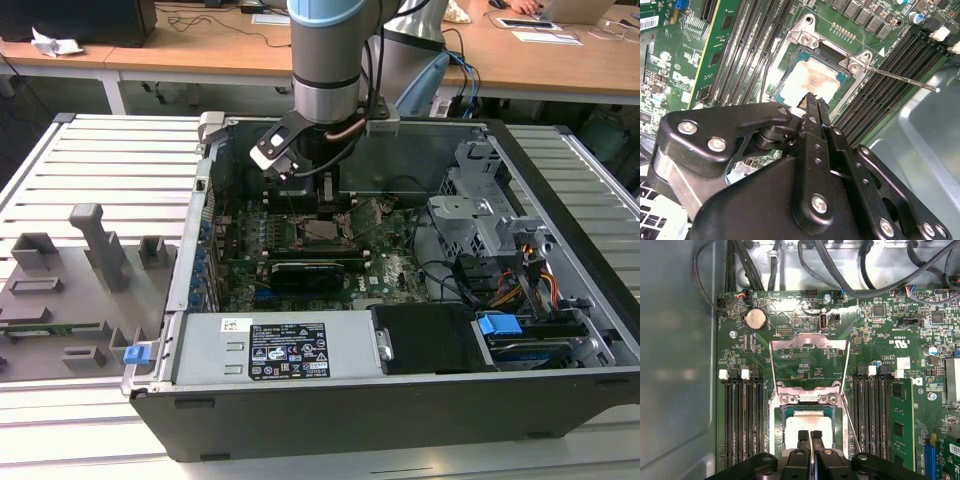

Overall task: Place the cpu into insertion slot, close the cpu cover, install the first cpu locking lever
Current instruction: 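Place the cpu into insertion slot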

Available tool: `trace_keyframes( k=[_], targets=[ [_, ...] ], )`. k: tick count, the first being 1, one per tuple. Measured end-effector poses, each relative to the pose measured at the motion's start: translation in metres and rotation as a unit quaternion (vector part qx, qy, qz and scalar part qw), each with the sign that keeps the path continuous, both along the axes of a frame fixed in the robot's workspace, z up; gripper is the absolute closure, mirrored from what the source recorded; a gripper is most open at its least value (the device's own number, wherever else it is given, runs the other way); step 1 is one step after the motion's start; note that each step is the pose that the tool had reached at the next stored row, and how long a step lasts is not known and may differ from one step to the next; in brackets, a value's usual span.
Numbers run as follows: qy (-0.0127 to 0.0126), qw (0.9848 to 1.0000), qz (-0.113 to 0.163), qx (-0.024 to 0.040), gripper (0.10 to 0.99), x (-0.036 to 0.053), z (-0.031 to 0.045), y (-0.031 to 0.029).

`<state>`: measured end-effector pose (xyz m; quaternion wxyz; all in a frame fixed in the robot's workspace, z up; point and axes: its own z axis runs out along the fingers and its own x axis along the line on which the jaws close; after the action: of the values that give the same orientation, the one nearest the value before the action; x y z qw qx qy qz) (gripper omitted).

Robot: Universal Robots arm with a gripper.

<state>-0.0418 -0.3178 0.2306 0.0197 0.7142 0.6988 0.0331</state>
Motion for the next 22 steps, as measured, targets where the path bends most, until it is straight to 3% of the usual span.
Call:
trace_keyframes(
  k=[22],
  targets=[
    [0.0000,1.0000,0.000,0.0000,0.933,0.0000,0.0048,0.0000]
  ],
)
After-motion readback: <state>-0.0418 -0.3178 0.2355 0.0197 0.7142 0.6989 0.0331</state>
